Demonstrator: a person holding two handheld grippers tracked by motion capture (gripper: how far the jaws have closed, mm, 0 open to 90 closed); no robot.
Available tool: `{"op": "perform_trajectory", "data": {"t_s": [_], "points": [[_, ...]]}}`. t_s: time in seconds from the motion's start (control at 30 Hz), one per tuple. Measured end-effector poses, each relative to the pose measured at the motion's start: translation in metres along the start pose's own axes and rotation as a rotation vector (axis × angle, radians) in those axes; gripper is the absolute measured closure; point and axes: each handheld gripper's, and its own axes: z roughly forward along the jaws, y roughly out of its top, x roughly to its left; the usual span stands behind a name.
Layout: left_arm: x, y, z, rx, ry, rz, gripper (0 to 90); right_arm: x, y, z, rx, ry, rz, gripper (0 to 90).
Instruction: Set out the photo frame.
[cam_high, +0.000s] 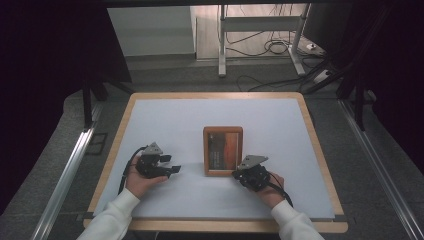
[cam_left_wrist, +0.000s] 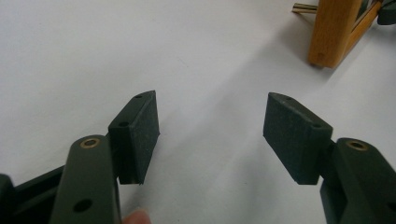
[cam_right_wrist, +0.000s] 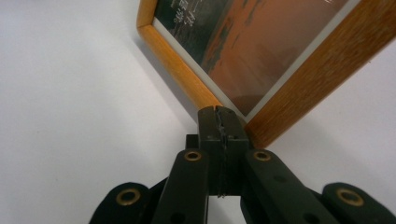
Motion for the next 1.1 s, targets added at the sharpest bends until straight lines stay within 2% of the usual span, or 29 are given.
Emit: {"op": "perform_trajectory", "data": {"t_s": [0.3, 0.53, 0.93, 1.03, 1.1], "points": [[0.000, 0.000, 0.000, 0.000, 0.001, 0.000, 35.3, 0.000, 0.000, 0.000, -0.002, 0.006, 0.002, 89.9], [0.001, 0.000, -0.001, -0.003, 0.005, -0.005, 35.3, 0.003, 0.001, -0.012, -0.045, 0.012, -0.005, 89.9], [0.001, 0.001, -0.003, -0.014, 0.011, -0.003, 35.4, -0.017, -0.012, -0.035, -0.089, -0.036, 0.068, 89.8], [0.000, 0.001, -0.005, -0.022, 0.012, -0.005, 35.3, -0.022, -0.019, -0.038, -0.091, -0.047, 0.091, 86.2], [-0.002, 0.001, -0.006, -0.024, 0.012, -0.004, 35.3, -0.026, -0.024, -0.041, -0.083, -0.070, 0.096, 77.0]]}}
